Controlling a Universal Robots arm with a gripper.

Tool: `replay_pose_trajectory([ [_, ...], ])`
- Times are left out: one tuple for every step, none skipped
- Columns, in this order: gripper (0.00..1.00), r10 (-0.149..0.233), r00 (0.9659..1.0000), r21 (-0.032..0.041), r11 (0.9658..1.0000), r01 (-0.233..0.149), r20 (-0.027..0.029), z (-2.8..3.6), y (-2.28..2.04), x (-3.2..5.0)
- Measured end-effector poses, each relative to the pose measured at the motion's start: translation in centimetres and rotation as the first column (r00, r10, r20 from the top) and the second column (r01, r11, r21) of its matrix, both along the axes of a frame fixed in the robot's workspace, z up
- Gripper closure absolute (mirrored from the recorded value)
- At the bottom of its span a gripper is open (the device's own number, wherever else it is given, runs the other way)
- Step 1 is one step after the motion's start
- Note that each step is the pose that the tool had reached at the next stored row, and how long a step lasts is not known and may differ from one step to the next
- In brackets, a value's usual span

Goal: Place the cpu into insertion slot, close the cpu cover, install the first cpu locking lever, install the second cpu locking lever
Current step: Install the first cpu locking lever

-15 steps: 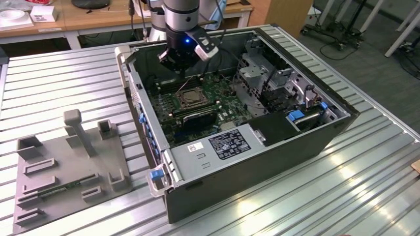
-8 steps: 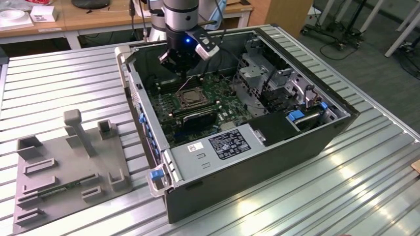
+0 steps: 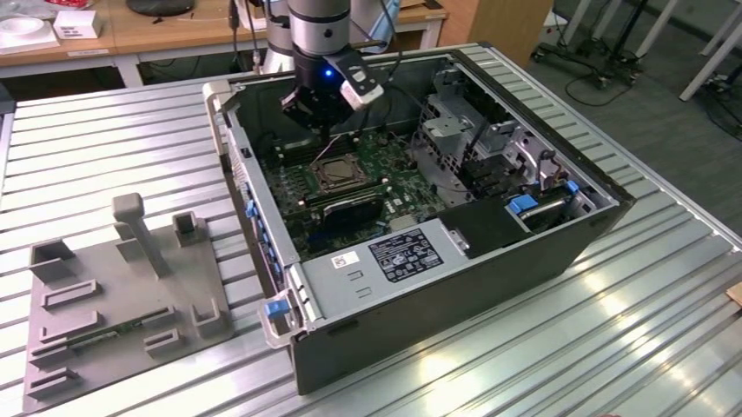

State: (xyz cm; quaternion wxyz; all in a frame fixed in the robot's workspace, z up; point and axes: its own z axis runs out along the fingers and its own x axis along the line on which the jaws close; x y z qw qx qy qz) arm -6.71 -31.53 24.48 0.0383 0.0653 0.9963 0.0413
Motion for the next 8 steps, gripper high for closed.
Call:
replay_pose_trajectory([
  [0.90,0.000,1.0000,0.0000,1.0000,0.000,0.0001,0.00,0.00,0.00],
  [0.90,0.000,1.0000,0.0000,1.0000,0.000,0.0002,-0.01,0.00,0.00],
  [0.90,-0.001,1.0000,0.0031,1.0000,0.001,0.0003,-0.01,0.00,0.00],
  [0.90,-0.001,1.0000,0.0175,0.9998,0.001,0.0004,-0.02,0.00,-0.01],
  [0.90,-0.001,1.0000,0.0352,0.9994,0.001,0.0002,-0.02,0.01,-0.01],
  [0.90,0.000,1.0000,0.0439,0.9990,0.000,0.0002,-0.01,0.00,0.00],
  [0.90,0.000,1.0000,0.0441,0.9990,0.000,0.0002,-0.01,0.01,0.00],
  [0.90,-0.001,1.0000,0.0442,0.9990,0.001,0.0002,-0.02,0.01,0.00],
])
